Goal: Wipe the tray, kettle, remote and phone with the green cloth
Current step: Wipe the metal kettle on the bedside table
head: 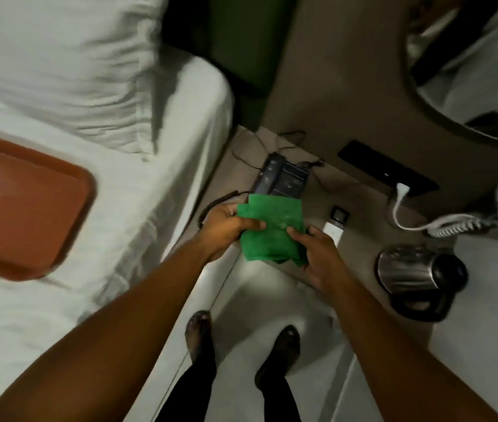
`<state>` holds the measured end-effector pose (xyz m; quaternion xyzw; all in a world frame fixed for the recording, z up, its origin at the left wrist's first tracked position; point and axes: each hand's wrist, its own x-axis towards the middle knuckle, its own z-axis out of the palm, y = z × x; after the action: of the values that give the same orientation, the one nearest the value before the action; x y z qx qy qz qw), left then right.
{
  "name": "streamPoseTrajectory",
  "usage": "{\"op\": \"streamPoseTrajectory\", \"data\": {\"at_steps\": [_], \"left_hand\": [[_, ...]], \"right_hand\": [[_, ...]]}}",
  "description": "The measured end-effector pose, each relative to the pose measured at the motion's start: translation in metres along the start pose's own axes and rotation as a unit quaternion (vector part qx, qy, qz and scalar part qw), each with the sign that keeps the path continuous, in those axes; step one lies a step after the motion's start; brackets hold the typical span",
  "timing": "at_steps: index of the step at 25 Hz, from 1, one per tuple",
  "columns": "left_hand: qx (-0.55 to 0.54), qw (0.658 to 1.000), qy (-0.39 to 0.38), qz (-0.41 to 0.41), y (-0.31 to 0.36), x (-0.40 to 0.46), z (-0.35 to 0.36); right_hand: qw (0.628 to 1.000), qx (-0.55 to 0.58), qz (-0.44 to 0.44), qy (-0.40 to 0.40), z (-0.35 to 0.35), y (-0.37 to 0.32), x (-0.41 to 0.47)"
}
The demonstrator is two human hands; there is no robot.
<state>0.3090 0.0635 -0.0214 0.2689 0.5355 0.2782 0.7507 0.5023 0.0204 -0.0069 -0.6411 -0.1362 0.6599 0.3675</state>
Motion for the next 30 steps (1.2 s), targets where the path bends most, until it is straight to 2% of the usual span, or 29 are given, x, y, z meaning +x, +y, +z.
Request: {"op": "streamPoseTrajectory", "data": {"at_steps": [5, 7, 8, 10, 12, 13, 15, 17, 19, 20, 22, 23, 24, 27, 30], "left_hand": [[-0.023, 0.993, -0.080, -0.079, -0.062, 0.043, 0.116], [-0.013, 0.995, -0.048, -0.086, -0.086, 0.057, 0.160], [-0.001, 0.996, -0.026, -0.086, -0.098, 0.064, 0.179], [0.017, 0.996, 0.003, -0.093, -0.120, 0.077, 0.214], [0.030, 0.995, 0.025, -0.094, -0.140, 0.092, 0.243], [0.039, 0.995, 0.034, -0.087, -0.147, 0.098, 0.256], [0.057, 0.995, 0.052, -0.067, -0.159, 0.111, 0.283], [0.062, 0.994, 0.075, -0.051, -0.168, 0.126, 0.308], [0.025, 0.996, 0.072, -0.052, -0.175, 0.145, 0.327], [-0.031, 0.996, 0.047, -0.069, -0.178, 0.155, 0.332], [-0.181, 0.974, -0.012, -0.135, -0.182, 0.171, 0.341], [-0.202, 0.968, -0.016, -0.146, -0.185, 0.177, 0.349], [-0.196, 0.971, -0.011, -0.139, -0.190, 0.184, 0.357], [-0.083, 0.995, 0.027, -0.050, -0.189, 0.201, 0.387], [-0.088, 0.996, -0.029, 0.007, -0.181, 0.189, 0.397]], "right_hand": [[0.997, 0.020, -0.006, 0.070, -0.118, 0.014, -0.001], [0.991, -0.055, -0.034, 0.115, -0.158, 0.014, -0.002], [0.978, -0.129, -0.063, 0.153, -0.180, 0.014, -0.002], [0.905, -0.293, -0.155, 0.267, -0.229, 0.009, -0.004], [0.821, -0.361, -0.256, 0.361, -0.278, -0.005, -0.002], [0.798, -0.370, -0.282, 0.383, -0.299, -0.013, 0.004], [0.772, -0.411, -0.276, 0.398, -0.335, -0.031, 0.027], [0.764, -0.453, -0.239, 0.392, -0.356, -0.038, 0.054], [0.768, -0.436, -0.222, 0.413, -0.366, -0.033, 0.073], [0.771, -0.414, -0.225, 0.427, -0.368, -0.029, 0.077], [0.785, -0.385, -0.231, 0.426, -0.372, -0.023, 0.084], [0.792, -0.382, -0.228, 0.417, -0.374, -0.021, 0.086], [0.797, -0.382, -0.226, 0.410, -0.376, -0.020, 0.088], [0.798, -0.378, -0.225, 0.413, -0.378, -0.020, 0.091], [0.799, -0.379, -0.230, 0.407, -0.375, -0.019, 0.089]]}}
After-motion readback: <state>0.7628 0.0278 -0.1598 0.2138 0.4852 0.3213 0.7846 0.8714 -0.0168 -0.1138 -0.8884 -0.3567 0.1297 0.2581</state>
